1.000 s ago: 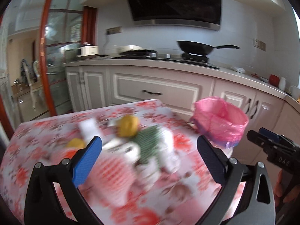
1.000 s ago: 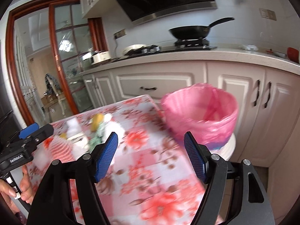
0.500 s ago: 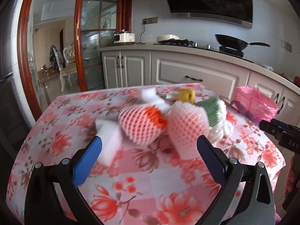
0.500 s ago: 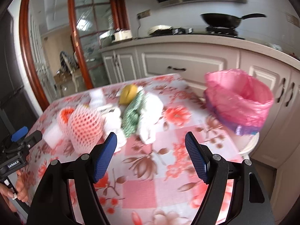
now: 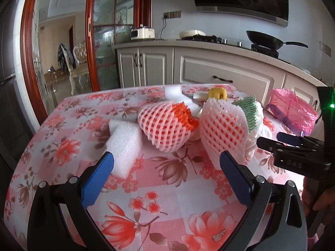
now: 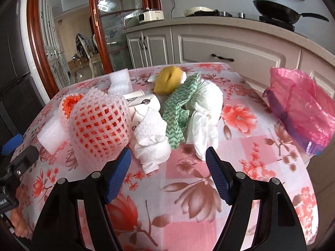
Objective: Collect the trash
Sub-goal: 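Grasp a white tissue with the right tool while the left tool grasps the pink-white foam net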
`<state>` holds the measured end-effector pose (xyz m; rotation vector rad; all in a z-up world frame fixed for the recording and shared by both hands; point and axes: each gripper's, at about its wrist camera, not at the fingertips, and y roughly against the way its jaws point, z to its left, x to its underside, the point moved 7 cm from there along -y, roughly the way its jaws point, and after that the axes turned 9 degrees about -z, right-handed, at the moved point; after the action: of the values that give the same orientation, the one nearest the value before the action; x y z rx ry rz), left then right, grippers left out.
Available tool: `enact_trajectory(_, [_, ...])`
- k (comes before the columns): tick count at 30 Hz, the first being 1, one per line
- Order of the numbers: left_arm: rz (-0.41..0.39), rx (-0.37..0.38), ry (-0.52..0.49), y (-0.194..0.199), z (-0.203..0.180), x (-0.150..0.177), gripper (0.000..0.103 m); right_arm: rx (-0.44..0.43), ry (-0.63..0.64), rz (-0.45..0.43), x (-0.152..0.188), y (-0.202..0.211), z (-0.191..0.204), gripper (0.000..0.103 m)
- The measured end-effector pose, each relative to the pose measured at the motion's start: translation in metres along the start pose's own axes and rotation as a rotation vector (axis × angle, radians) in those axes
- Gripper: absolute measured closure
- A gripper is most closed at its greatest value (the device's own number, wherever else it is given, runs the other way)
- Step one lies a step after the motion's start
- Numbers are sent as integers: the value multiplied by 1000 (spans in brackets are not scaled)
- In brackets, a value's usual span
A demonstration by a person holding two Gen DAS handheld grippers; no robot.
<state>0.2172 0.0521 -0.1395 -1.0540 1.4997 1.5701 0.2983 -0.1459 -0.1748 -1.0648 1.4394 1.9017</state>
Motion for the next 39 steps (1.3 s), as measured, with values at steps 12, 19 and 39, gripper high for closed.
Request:
enact_trajectory(12, [38,12,0,-11,-4,9,6,-42,42,43,0,-27,12,65])
enact_trajectory(19, [60,35,2,-20,-15,6,6,-60,24,-28,-5,-1,-1,75])
enact_trajectory(39, [163,96,-54,-92,-98,6,29,-47,-82,-98,4,50,-55,75])
